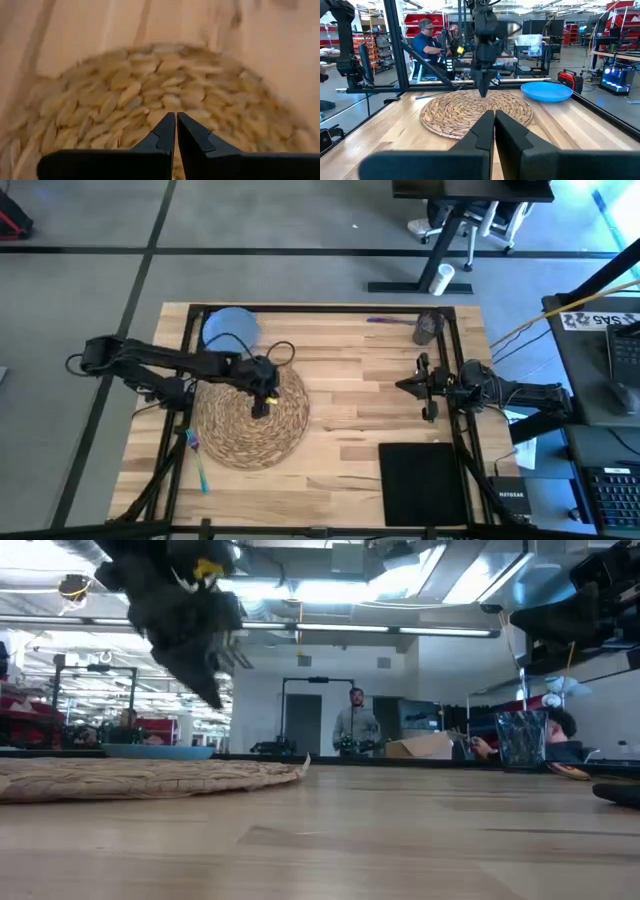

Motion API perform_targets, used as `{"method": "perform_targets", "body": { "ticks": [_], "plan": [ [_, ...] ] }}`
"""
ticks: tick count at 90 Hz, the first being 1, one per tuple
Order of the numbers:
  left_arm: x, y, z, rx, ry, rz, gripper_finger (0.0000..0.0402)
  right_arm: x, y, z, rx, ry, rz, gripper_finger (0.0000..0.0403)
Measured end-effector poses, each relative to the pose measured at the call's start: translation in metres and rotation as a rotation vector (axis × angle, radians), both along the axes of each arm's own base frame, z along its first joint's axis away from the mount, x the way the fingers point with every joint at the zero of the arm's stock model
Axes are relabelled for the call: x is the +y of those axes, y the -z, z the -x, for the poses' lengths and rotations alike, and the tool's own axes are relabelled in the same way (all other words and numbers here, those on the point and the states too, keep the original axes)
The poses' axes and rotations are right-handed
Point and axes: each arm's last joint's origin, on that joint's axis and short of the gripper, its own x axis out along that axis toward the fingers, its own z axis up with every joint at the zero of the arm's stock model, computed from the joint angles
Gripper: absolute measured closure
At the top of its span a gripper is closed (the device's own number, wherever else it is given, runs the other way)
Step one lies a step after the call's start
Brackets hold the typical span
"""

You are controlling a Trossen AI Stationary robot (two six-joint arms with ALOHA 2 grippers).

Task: Set table place
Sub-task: Move the brown placemat on the top center of the table

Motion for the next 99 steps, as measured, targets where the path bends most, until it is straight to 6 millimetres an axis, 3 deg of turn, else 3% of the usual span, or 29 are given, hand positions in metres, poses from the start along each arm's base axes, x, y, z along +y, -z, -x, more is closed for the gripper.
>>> {"method": "perform_targets", "body": {
  "ticks": [15,35,66,77,99],
  "plan": [
    [0.001,0.021,-0.003,0.121,-0.007,-0.002,0.04,0.0,0.0,0.0,-0.001,0.001,0.0,0.0403],
    [0.005,0.038,-0.014,0.145,-0.023,-0.005,0.04,0.0,-0.001,0.0,-0.008,0.0,-0.017,0.0403],
    [0.033,0.04,-0.078,0.051,-0.038,-0.047,0.04,0.0,-0.012,0.001,-0.119,-0.015,-0.175,0.0403],
    [0.048,0.044,-0.1,0.042,-0.033,-0.065,0.04,-0.003,-0.013,0.001,-0.135,0.081,-0.185,0.0403],
    [0.08,0.045,-0.127,-0.056,-0.091,-0.097,0.04,-0.005,-0.028,0.005,-0.303,0.134,-0.227,0.0403]
  ]
}}
